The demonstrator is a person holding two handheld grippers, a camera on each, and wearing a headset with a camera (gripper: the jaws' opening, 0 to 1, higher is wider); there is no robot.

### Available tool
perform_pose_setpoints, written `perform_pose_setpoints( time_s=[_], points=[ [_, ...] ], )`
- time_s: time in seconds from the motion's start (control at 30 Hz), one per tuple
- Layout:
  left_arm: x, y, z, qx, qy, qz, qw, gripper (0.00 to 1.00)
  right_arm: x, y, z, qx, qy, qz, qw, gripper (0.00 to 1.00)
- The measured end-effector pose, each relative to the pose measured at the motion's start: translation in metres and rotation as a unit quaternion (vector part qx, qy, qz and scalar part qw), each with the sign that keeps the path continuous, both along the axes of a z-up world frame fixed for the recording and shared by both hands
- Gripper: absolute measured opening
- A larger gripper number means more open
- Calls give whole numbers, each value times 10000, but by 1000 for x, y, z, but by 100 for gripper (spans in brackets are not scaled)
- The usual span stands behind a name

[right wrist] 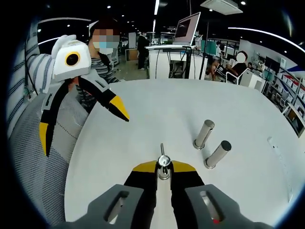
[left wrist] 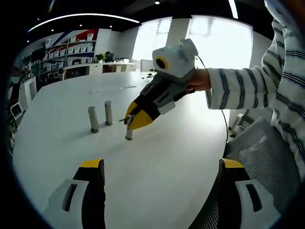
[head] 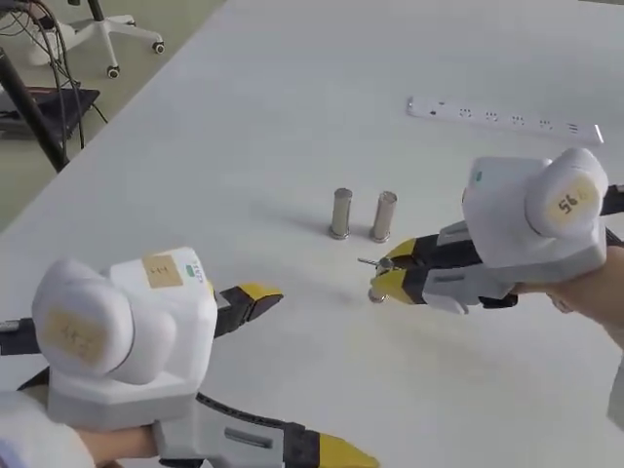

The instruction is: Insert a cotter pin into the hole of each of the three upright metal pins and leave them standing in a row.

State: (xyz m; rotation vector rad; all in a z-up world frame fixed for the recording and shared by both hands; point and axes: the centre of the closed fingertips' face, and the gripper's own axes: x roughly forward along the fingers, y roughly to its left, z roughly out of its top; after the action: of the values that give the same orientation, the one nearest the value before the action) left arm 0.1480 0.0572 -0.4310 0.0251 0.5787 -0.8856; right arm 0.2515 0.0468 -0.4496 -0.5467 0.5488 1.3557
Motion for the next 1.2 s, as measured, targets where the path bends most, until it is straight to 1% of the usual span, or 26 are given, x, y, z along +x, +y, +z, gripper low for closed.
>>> perform_pose_setpoints(
  time_s=[0.13,0.27,0.37,0.5,0.6,0.67,0.8,0.93,1.0,1.07,1.2],
  points=[
    [0,2,-1,19,27,19,10000,99,0,2,-3,-75,6,67,9999,4],
    [0,4,-2,52,27,26,10000,99,-2,3,-7,-128,73,51,9999,4],
    [0,4,-2,59,30,28,10000,99,-3,3,-8,-149,54,93,9998,4],
    [0,5,-2,55,40,24,10000,99,-4,2,-10,-164,142,59,9997,4],
    [-1,5,-4,59,96,32,9999,99,-3,2,-10,-142,149,30,9998,4],
    [-1,5,-4,63,100,36,9999,99,-3,2,-10,-134,128,20,9998,4],
    [-2,5,-5,78,134,24,9999,99,-3,2,-10,-108,172,-5,9998,4],
    [0,6,-4,64,130,65,9999,99,-2,2,-9,-92,84,0,9999,5],
    [0,6,-4,41,162,105,9998,99,-2,2,-9,-93,93,-31,9999,5],
    [0,6,-4,46,145,110,9998,99,-2,2,-9,-65,157,-113,9998,6],
    [-1,6,-3,84,148,96,9998,99,-2,0,-6,-1,112,-197,9997,16]
  ],
)
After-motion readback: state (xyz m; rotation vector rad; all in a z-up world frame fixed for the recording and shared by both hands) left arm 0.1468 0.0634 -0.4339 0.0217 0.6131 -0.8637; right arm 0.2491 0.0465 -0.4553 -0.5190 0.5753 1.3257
